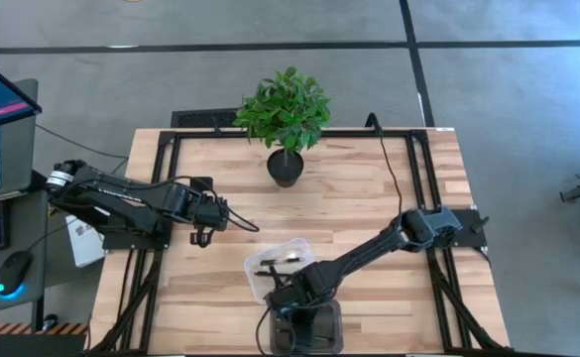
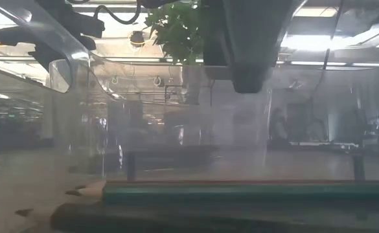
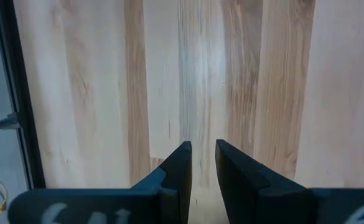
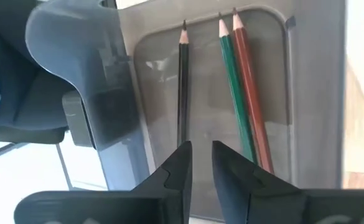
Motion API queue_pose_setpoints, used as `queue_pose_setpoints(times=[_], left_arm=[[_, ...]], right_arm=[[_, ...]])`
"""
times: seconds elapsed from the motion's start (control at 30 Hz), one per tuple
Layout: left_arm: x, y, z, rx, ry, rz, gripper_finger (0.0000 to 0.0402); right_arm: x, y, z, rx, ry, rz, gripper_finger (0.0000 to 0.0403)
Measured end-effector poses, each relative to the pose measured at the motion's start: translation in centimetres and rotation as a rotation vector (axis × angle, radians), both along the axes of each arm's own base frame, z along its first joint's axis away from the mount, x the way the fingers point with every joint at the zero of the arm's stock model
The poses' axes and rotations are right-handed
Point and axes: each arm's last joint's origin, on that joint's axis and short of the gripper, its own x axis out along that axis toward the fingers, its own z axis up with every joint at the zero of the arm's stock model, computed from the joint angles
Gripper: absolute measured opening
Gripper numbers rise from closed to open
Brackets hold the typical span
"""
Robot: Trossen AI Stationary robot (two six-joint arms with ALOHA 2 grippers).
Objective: Sort pens & pencils
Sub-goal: Return to Home Position
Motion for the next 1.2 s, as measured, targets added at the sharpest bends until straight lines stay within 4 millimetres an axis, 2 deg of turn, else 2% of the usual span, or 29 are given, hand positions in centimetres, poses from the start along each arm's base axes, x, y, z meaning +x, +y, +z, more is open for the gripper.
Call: queue_pose_setpoints(times=[0.13,0.2,0.37,0.47,0.6,0.7,0.87,1.0,1.2], left_arm=[[0.0,0.0,0.0,0.009,-0.001,-0.009,0.0064],[-0.3,0.0,0.4,0.006,-0.021,-0.007,0.0064],[-2.2,-0.2,2.4,-0.030,-0.173,-0.007,0.0064],[-3.6,-0.4,4.2,-0.052,-0.346,-0.017,0.0064],[-5.3,-0.3,7.1,-0.064,-0.648,-0.048,0.0064],[-6.4,0.0,8.8,-0.062,-0.811,-0.094,0.0064],[-8.5,0.6,10.0,-0.067,-0.932,-0.101,0.0064],[-8.9,0.7,10.5,-0.040,-1.013,-0.142,0.0064],[-8.0,0.6,9.1,0.074,-1.035,-0.201,0.0064]], right_arm=[[0.1,-0.3,0.2,0.001,-0.004,-0.006,0.0084],[0.0,-0.3,1.0,-0.005,-0.029,0.011,0.0085],[-0.4,-0.5,5.3,-0.016,-0.216,0.119,0.0085],[-1.5,-1.4,8.5,-0.119,-0.348,0.189,0.0086],[-4.3,-3.8,13.7,-0.317,-0.480,0.308,0.0086],[-5.9,-5.4,16.7,-0.425,-0.557,0.265,0.0086],[-8.1,-8.1,22.5,-0.339,-0.835,0.399,0.0086],[-9.4,-11.4,24.8,-0.291,-0.913,0.462,0.0086],[-11.2,-17.3,26.0,-0.314,-0.875,0.399,0.0086]])
